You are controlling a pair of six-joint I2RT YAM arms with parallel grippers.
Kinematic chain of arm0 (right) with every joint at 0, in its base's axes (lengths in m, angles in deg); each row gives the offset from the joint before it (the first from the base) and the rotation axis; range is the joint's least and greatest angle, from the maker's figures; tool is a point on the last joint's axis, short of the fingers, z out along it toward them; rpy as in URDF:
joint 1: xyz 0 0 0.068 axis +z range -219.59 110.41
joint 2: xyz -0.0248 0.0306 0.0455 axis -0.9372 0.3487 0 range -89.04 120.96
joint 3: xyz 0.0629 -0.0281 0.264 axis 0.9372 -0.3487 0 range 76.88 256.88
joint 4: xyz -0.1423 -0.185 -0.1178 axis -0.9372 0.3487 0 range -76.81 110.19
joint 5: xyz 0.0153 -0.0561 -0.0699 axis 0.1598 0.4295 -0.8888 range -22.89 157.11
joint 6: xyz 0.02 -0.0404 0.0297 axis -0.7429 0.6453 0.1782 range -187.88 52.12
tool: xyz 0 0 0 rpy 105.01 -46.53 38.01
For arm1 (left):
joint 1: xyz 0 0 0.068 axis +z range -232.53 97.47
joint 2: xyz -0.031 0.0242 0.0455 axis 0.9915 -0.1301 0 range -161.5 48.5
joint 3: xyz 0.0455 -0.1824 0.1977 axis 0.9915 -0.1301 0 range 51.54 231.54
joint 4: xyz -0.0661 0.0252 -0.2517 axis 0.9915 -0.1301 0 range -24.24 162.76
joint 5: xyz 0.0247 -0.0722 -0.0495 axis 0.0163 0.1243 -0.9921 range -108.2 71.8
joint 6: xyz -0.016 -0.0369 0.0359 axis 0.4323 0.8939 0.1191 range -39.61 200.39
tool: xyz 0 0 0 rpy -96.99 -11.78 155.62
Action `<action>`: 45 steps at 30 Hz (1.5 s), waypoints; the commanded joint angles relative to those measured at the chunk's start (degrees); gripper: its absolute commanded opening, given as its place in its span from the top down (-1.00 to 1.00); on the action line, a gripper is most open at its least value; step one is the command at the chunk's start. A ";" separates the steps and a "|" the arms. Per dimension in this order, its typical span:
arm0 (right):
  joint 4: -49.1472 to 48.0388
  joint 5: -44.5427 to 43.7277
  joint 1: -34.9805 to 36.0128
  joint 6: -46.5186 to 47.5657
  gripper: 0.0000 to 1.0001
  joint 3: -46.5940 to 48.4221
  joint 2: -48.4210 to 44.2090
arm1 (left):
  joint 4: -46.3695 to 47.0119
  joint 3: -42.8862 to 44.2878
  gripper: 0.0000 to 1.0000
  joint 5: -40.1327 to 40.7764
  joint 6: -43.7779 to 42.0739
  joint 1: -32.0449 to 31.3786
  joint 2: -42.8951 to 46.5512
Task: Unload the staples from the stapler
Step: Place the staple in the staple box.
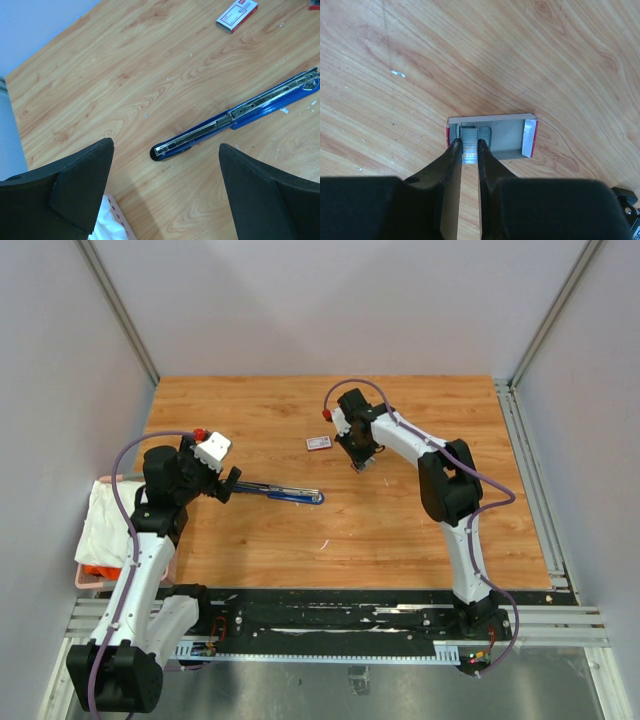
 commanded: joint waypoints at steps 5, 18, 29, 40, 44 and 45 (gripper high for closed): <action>0.34 0.50 -0.80 1.30 0.72 -1.48 -0.52 | 1.26 -0.95 -0.96 -1.14 -0.63 0.36 -0.14; 0.28 0.84 -0.78 1.23 0.72 -1.85 -0.85 | 1.32 -0.98 -0.96 -1.22 -0.65 0.40 -0.27; 0.31 0.52 -0.73 1.75 0.71 -1.94 -0.65 | 1.34 -0.99 -0.96 -1.29 -0.65 0.41 -0.31; 0.46 0.95 -0.78 1.65 0.64 -1.74 -1.37 | 1.41 -1.07 -0.96 -1.28 -0.56 0.41 -0.31; 0.69 1.18 -0.78 1.57 0.60 -1.57 -1.79 | 1.41 -1.07 -0.96 -1.29 -0.56 0.41 -0.31; 0.76 1.15 -0.78 1.54 0.59 -1.49 -1.96 | 1.41 -1.08 -0.96 -1.29 -0.56 0.41 -0.31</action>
